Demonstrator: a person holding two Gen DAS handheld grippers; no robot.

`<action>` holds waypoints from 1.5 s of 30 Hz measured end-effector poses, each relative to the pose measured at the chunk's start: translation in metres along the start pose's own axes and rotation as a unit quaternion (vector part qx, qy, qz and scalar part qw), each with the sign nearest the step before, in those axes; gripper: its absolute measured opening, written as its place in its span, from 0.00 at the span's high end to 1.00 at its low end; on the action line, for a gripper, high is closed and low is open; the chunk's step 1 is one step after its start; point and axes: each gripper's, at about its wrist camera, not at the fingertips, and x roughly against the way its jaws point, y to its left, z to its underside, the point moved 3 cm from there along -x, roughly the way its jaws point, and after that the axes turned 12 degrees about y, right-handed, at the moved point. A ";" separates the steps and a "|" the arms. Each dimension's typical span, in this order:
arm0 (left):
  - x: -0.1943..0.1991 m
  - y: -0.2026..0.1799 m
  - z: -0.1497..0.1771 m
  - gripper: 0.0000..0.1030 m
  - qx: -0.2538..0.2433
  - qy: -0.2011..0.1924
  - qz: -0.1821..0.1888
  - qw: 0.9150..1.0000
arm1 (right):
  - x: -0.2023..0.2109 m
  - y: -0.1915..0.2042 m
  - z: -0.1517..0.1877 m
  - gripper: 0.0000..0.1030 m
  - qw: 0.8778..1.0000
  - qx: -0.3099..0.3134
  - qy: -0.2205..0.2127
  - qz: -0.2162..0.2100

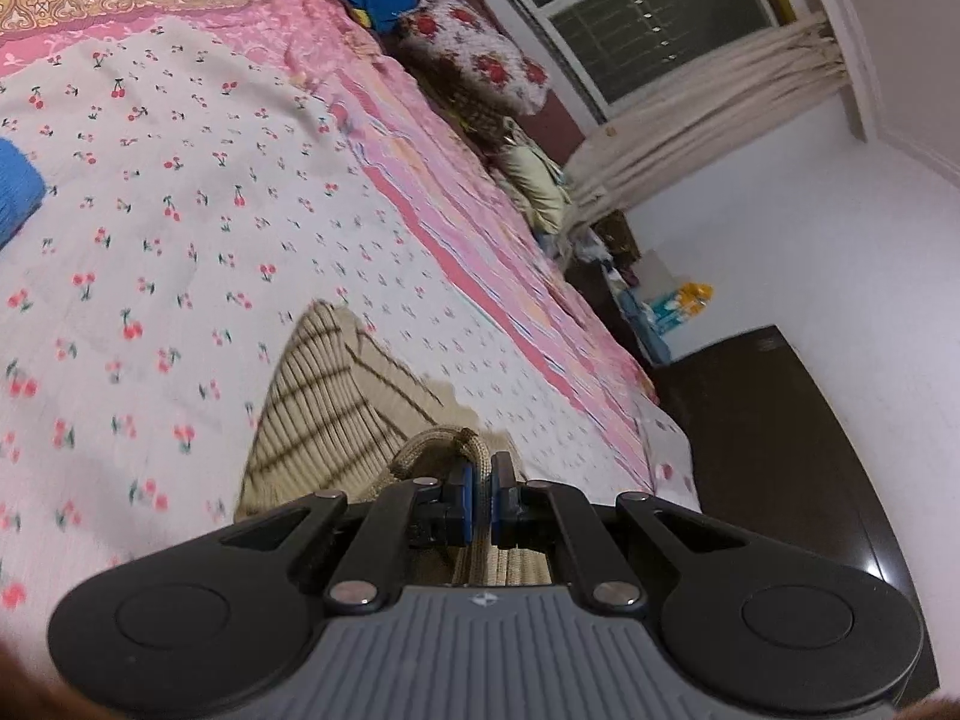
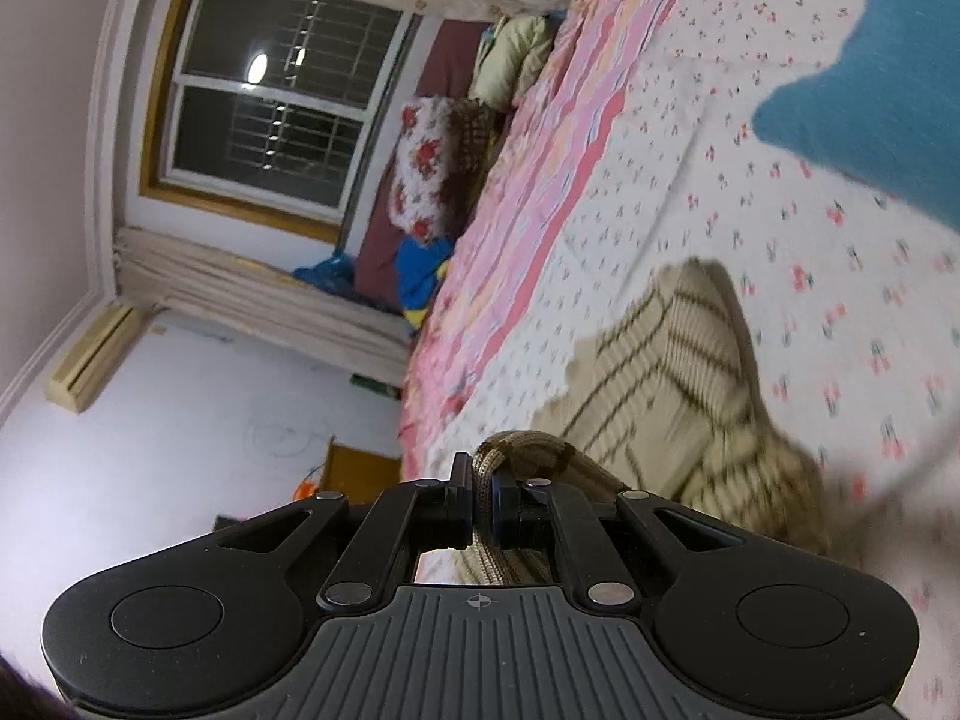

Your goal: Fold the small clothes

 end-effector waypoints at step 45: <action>-0.053 0.010 0.015 0.57 -0.121 0.016 -0.174 0.977 | -0.133 -0.012 -0.013 0.64 0.903 0.257 0.033 0.342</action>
